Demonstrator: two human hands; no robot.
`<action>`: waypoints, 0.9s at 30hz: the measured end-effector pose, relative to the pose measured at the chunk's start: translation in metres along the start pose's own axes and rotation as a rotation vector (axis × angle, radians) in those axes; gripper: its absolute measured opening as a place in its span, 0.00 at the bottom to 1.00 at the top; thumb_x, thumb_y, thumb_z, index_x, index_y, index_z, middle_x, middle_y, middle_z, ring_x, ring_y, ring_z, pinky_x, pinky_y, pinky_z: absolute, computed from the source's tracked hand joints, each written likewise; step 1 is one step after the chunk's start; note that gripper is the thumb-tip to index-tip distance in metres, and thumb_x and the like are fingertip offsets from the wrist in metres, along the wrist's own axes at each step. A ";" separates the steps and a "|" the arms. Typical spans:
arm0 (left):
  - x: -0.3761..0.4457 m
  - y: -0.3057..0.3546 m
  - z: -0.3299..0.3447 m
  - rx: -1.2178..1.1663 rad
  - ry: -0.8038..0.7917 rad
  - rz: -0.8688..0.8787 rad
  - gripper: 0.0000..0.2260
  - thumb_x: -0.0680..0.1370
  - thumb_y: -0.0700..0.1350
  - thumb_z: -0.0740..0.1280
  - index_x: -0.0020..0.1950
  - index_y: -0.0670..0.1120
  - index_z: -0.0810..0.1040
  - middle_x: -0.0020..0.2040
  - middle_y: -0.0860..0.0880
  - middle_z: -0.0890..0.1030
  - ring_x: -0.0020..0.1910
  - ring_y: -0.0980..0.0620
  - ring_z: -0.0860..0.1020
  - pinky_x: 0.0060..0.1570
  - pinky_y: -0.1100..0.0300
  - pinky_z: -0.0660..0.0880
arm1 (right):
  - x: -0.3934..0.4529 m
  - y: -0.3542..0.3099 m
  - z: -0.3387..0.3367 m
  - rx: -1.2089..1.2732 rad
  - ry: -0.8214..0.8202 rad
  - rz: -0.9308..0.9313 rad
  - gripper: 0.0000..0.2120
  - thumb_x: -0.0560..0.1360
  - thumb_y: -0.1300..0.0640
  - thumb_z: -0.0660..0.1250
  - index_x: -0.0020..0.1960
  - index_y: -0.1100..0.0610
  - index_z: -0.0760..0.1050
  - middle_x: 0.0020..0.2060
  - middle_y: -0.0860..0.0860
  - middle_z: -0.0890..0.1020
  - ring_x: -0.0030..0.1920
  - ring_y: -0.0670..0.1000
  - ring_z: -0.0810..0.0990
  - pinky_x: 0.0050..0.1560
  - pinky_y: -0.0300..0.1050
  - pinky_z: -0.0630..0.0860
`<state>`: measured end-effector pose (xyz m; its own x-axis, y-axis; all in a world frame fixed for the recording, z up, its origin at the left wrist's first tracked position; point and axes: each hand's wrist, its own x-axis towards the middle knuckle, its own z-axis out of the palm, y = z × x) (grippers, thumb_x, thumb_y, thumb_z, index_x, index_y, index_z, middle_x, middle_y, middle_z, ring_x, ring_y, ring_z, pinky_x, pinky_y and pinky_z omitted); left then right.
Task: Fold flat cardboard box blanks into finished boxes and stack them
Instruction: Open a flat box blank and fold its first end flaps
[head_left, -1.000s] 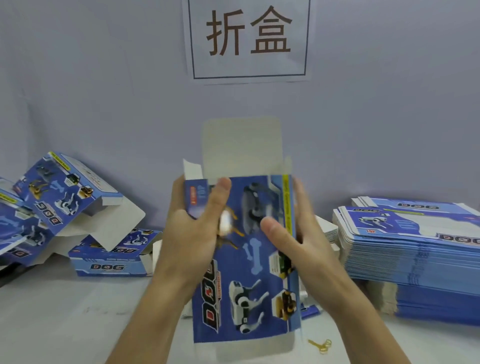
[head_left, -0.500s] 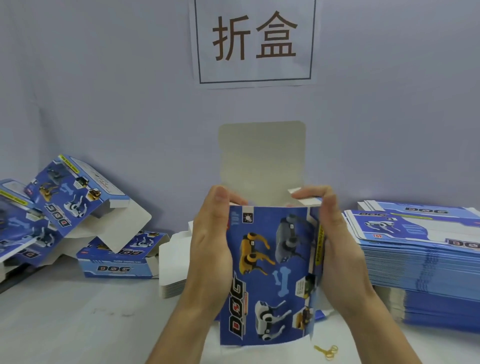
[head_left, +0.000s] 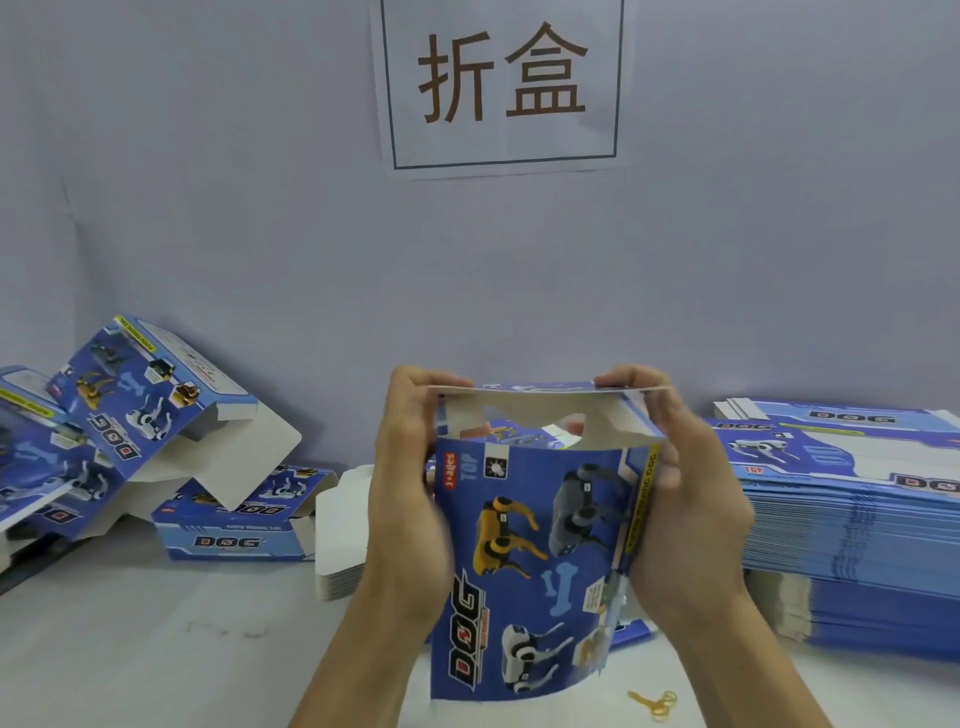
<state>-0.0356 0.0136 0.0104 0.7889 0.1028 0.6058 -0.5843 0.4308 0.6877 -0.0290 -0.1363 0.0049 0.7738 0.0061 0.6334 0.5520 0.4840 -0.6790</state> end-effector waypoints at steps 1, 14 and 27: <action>-0.001 0.001 0.000 -0.008 0.009 -0.005 0.17 0.72 0.61 0.65 0.46 0.47 0.75 0.42 0.42 0.83 0.38 0.47 0.85 0.32 0.56 0.81 | 0.000 -0.003 0.002 0.010 -0.024 0.006 0.23 0.76 0.40 0.66 0.55 0.59 0.71 0.45 0.58 0.81 0.44 0.54 0.84 0.41 0.44 0.81; 0.004 0.009 -0.015 0.330 -0.148 0.089 0.12 0.79 0.60 0.63 0.57 0.56 0.77 0.50 0.51 0.85 0.48 0.47 0.86 0.31 0.59 0.81 | -0.003 0.000 0.005 -0.316 0.025 -0.158 0.23 0.73 0.38 0.71 0.61 0.52 0.77 0.51 0.56 0.85 0.52 0.55 0.86 0.41 0.44 0.83; 0.003 0.009 -0.007 0.254 -0.157 0.036 0.14 0.75 0.60 0.64 0.56 0.54 0.76 0.50 0.47 0.85 0.46 0.44 0.86 0.34 0.55 0.82 | 0.001 -0.005 0.008 -0.266 0.090 -0.025 0.19 0.69 0.33 0.66 0.49 0.47 0.75 0.39 0.67 0.75 0.39 0.62 0.80 0.35 0.63 0.79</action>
<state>-0.0365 0.0243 0.0155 0.7391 -0.0344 0.6727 -0.6562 0.1890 0.7306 -0.0336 -0.1313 0.0120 0.7770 -0.0866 0.6235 0.6240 0.2364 -0.7448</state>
